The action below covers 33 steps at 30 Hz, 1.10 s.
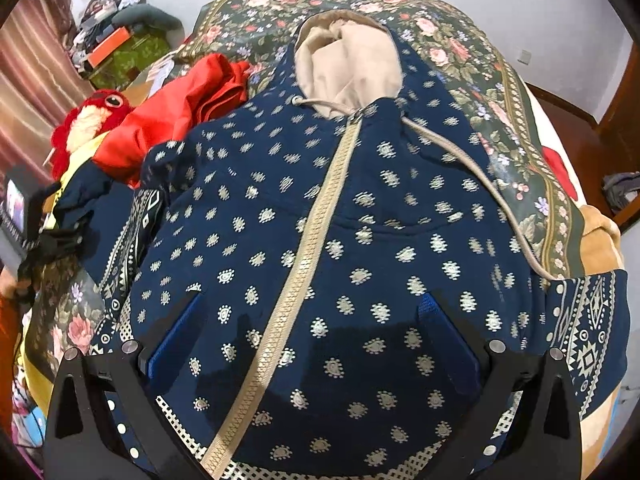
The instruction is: Fold large clothes
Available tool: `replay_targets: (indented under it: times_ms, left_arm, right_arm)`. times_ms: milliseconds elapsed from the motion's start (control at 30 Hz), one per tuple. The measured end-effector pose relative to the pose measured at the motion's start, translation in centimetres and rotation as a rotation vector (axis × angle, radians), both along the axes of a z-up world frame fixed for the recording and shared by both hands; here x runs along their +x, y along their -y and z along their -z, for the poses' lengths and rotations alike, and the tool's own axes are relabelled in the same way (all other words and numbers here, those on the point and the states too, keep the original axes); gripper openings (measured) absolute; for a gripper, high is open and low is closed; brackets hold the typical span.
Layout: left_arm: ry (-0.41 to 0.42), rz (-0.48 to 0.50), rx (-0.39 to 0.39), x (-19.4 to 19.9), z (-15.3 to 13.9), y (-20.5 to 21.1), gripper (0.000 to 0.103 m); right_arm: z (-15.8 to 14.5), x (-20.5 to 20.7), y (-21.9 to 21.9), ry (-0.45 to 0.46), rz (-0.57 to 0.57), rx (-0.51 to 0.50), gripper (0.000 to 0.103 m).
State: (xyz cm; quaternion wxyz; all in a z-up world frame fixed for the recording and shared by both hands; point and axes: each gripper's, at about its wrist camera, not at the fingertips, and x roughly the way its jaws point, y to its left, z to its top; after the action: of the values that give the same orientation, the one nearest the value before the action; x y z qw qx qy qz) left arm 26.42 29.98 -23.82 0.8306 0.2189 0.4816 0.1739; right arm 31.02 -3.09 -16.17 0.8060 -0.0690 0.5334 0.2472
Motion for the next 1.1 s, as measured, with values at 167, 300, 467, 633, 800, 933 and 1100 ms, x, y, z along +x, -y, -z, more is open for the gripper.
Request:
replay_targets:
  times_ms: [167, 300, 467, 633, 800, 933, 1100]
  left_arm:
    - [0.015, -0.085, -0.156, 1.4, 0.4, -2.4, 0.067]
    - [0.050, -0.100, -0.192, 0.5, -0.7, -2.5, 0.033]
    - [0.113, -0.096, -0.255, -0.8, -4.2, -2.3, 0.012]
    - [0.251, -0.058, -0.397, -2.0, -10.9, -0.6, 0.012]
    - [0.383, 0.070, -0.519, -2.1, -18.8, 4.7, 0.012]
    - [0.476, 0.161, -0.585, -1.2, -23.8, 9.7, 0.012]
    - [0.521, 0.246, -0.681, 1.3, -28.0, 15.8, 0.012]
  right_arm:
    - [-0.2, -0.3, -0.3, 0.012, -0.015, -0.006, 0.103]
    - [-0.5, -0.3, 0.0, 0.010, 0.003, 0.003, 0.103]
    - [-0.9, -0.5, 0.6, -0.012, 0.032, 0.032, 0.103]
    - [-2.8, -1.2, 1.0, 0.012, 0.044, 0.063, 0.103]
    - [-5.1, -1.9, 1.7, 0.065, 0.043, 0.084, 0.103]
    - [-6.9, -2.5, 2.9, 0.114, 0.046, 0.106, 0.103]
    - [-8.5, -2.9, 5.5, 0.157, 0.072, 0.142, 0.103]
